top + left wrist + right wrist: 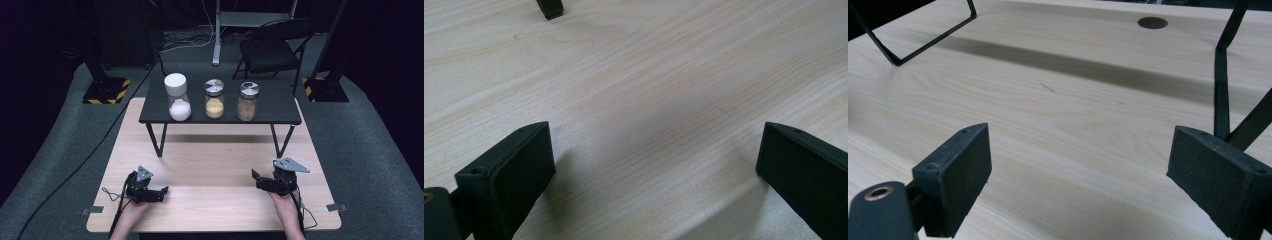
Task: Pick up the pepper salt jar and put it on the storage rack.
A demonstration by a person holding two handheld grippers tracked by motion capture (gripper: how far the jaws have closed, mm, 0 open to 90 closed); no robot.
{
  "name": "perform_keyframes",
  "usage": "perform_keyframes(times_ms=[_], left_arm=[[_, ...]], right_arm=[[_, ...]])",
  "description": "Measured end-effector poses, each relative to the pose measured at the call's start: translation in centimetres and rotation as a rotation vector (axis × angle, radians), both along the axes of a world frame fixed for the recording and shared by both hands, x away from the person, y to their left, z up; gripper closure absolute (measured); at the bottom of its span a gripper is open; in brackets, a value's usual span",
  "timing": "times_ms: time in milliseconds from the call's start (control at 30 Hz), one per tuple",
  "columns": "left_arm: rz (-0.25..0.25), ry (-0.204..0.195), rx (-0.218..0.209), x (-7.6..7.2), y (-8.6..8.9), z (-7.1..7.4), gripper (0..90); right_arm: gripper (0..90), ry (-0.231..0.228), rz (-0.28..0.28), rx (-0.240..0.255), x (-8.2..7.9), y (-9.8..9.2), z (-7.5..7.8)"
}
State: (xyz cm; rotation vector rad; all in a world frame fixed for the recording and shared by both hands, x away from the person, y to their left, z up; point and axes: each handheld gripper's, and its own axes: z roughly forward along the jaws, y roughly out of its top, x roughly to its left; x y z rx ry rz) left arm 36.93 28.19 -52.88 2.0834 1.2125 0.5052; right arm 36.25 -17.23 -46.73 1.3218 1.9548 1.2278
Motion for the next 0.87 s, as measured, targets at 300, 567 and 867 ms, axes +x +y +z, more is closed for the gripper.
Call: perform_keyframes(times_ms=[300,567,867], left_arm=[[0.0,0.0,0.0,0.0,0.0,0.0,1.9],[0.0,0.0,0.0,0.0,0.0,0.0,1.9],[0.0,0.0,0.0,0.0,0.0,0.0,1.9]], right_arm=[[9.2,0.029,-0.004,-0.004,-0.1,-0.2,-1.4],[9.1,0.049,-0.003,-0.007,0.0,-0.3,-2.5],[9.1,0.049,-0.003,-0.006,-0.2,-0.4,-2.6]])
